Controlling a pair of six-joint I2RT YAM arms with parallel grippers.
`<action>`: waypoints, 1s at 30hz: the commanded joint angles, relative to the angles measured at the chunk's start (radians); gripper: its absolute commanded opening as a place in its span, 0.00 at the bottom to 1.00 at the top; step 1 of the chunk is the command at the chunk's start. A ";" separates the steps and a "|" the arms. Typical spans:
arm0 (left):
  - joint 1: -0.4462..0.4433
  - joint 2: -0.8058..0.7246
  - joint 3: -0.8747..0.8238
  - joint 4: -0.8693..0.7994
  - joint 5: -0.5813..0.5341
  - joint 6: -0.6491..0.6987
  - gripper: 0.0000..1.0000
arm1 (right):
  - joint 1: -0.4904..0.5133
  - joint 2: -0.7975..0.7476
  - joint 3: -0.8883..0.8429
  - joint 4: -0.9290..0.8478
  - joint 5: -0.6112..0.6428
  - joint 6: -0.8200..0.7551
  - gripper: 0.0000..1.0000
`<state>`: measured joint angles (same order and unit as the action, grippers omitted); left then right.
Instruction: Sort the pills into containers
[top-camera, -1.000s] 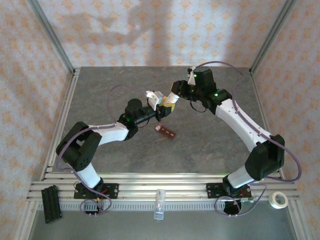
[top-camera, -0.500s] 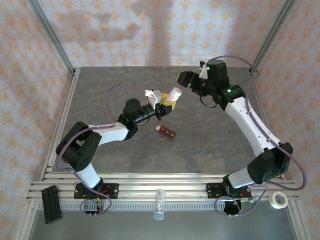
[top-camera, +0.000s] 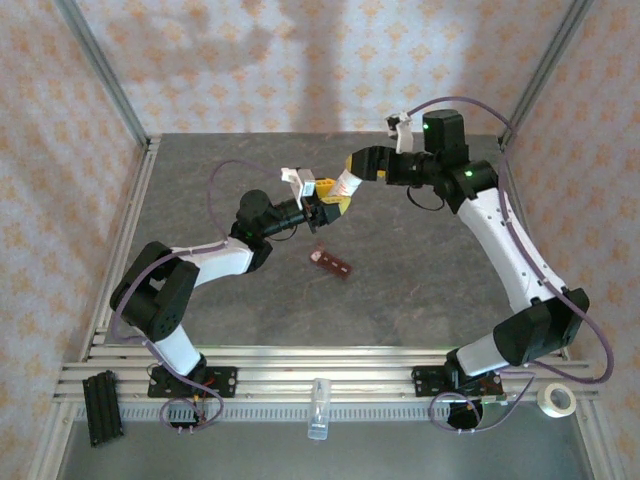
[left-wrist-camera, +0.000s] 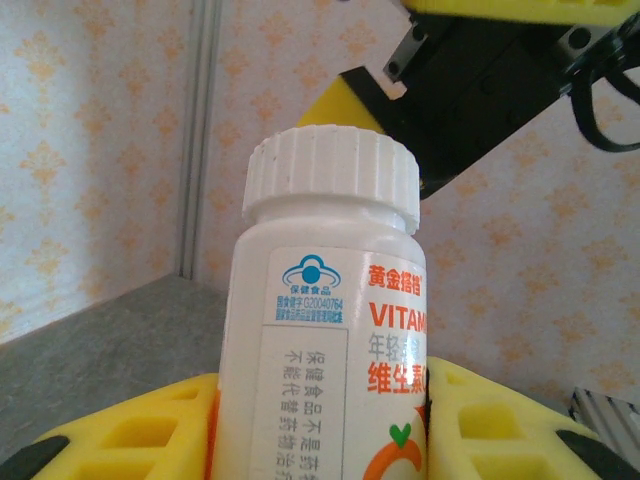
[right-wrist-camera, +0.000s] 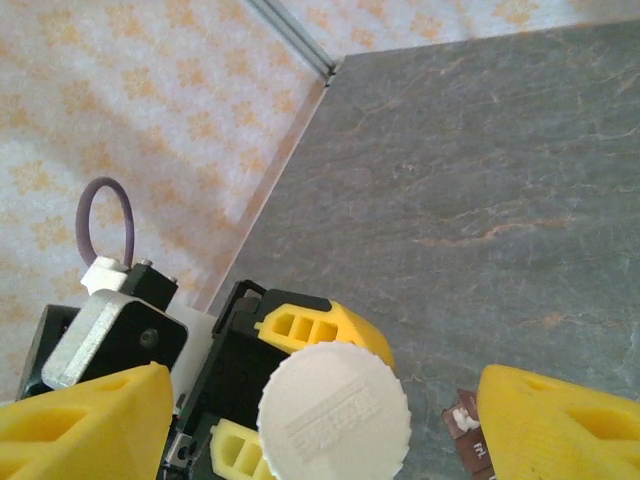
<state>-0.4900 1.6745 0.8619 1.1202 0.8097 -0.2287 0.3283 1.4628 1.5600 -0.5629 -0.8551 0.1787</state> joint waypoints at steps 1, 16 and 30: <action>0.003 0.009 0.035 0.070 0.038 -0.032 0.00 | 0.000 0.012 0.031 -0.020 -0.067 -0.033 0.79; 0.002 0.019 0.041 0.076 0.042 -0.044 0.00 | 0.013 0.030 0.018 -0.028 -0.087 -0.038 0.63; -0.005 0.013 0.046 0.073 0.015 -0.043 0.00 | 0.043 0.003 -0.074 0.069 0.004 0.072 0.33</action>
<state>-0.4877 1.6859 0.8745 1.1324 0.8268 -0.2691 0.3386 1.4868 1.5288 -0.5419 -0.8997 0.1909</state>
